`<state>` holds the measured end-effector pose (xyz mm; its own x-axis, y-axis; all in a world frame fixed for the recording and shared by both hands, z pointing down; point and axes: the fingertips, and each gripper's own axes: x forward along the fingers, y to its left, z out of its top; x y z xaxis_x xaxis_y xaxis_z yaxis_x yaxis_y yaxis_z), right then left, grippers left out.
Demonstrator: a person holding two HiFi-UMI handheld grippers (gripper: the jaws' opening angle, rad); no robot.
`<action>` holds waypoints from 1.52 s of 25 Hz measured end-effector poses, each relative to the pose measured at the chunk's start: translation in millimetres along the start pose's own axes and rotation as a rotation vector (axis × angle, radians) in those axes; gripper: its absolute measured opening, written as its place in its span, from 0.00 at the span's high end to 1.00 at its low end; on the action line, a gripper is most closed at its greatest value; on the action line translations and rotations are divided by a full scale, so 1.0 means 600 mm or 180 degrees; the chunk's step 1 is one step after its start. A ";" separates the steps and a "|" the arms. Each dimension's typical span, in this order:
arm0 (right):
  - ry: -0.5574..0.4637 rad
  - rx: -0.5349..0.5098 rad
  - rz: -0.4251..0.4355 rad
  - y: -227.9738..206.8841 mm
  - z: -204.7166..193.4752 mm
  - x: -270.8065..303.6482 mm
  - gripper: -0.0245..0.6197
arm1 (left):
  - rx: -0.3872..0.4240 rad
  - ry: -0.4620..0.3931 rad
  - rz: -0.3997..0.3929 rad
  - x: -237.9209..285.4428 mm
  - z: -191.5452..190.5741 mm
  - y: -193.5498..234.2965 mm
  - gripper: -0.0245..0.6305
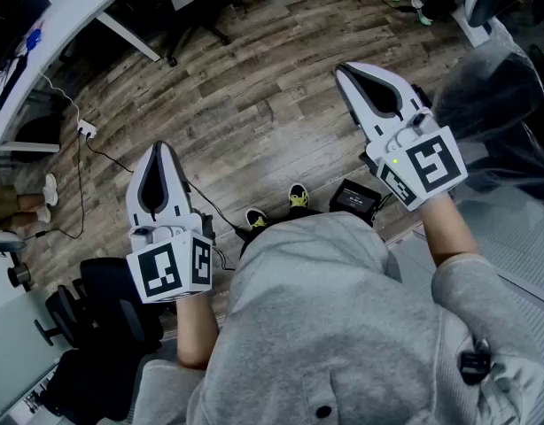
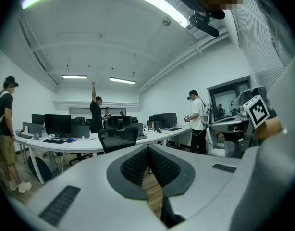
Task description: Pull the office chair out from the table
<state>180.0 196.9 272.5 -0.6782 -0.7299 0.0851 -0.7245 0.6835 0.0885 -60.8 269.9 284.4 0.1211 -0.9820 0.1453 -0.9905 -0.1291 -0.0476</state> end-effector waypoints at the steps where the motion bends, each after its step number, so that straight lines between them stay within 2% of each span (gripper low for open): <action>1: -0.0017 0.0085 -0.0022 -0.001 -0.003 -0.002 0.92 | -0.0008 0.0009 0.0009 0.001 0.002 -0.004 0.95; 6: -0.0117 0.0375 -0.0093 -0.023 -0.011 0.003 0.92 | 0.0030 0.0001 0.0047 0.022 0.013 -0.025 0.95; 14: -0.0292 0.0638 0.0001 -0.041 -0.019 0.010 0.92 | 0.0060 -0.0001 0.0083 0.055 0.022 -0.050 0.95; 24: -0.0238 0.0502 0.0121 -0.028 -0.027 0.014 0.92 | 0.0084 0.0060 -0.0014 0.069 0.025 -0.074 0.95; 38: -0.0229 0.0476 0.0120 -0.003 -0.042 0.018 0.92 | 0.0154 0.0020 -0.0124 0.058 0.017 -0.071 0.95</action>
<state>176.9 187.7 298.2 -0.7085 -0.7056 0.0137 -0.7049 0.7066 -0.0624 -13.5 239.6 281.6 0.1590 -0.9752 0.1542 -0.9807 -0.1740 -0.0894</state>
